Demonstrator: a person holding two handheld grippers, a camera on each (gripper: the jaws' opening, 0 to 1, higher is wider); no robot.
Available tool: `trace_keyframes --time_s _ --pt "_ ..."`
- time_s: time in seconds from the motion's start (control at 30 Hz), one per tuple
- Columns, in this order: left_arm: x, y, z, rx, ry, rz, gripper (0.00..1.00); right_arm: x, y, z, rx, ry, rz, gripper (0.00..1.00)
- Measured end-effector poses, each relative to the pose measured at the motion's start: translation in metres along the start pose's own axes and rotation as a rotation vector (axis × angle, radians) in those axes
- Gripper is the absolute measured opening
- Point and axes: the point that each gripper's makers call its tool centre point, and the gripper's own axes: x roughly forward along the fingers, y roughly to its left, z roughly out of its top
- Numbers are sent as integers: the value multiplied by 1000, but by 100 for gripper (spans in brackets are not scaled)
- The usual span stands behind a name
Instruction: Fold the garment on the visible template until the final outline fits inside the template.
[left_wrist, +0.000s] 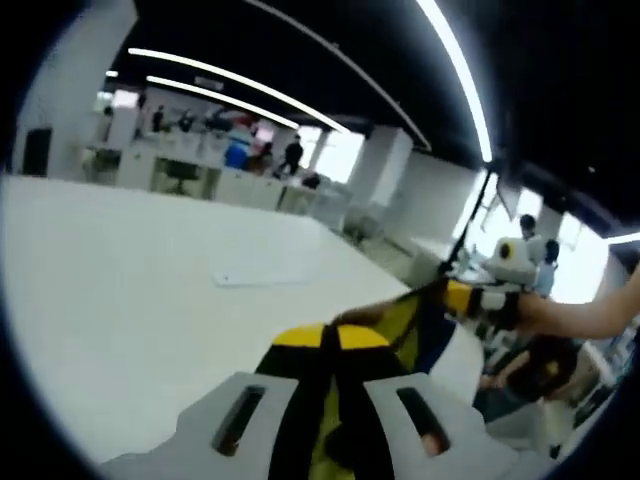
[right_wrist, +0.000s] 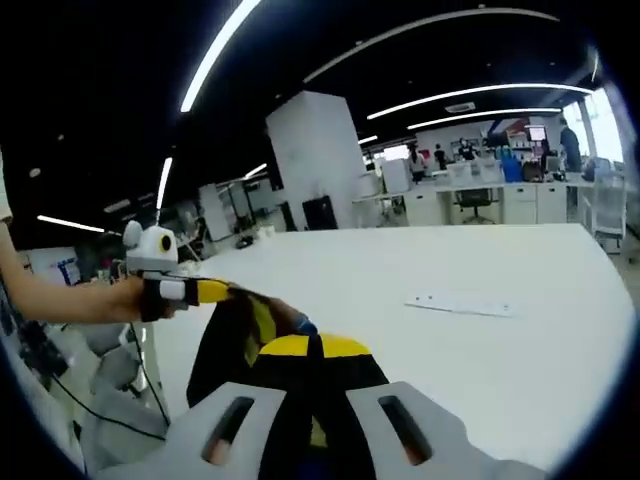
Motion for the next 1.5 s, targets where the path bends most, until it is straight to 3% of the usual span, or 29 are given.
trace_keyframes --time_s 0.23,0.63,0.97,1.23,1.37,1.5 --pt "-16 -9 22 23 -56 -3 0 -7 17 22 -73 -31 4 1" --pt "-35 -17 48 50 -120 2 0 -11 36 50 -90 -86 27 1" --pt "-49 -34 84 106 -187 -8 0 -21 48 90 -115 -165 35 1" --pt "-59 -54 122 168 -256 -23 0 -35 57 127 -141 -245 29 1" --pt "-63 -65 141 220 -287 -25 0 -41 61 143 -231 -255 11 1" --pt "-67 -73 155 233 -316 -36 0 -47 63 159 -226 -284 22 1"
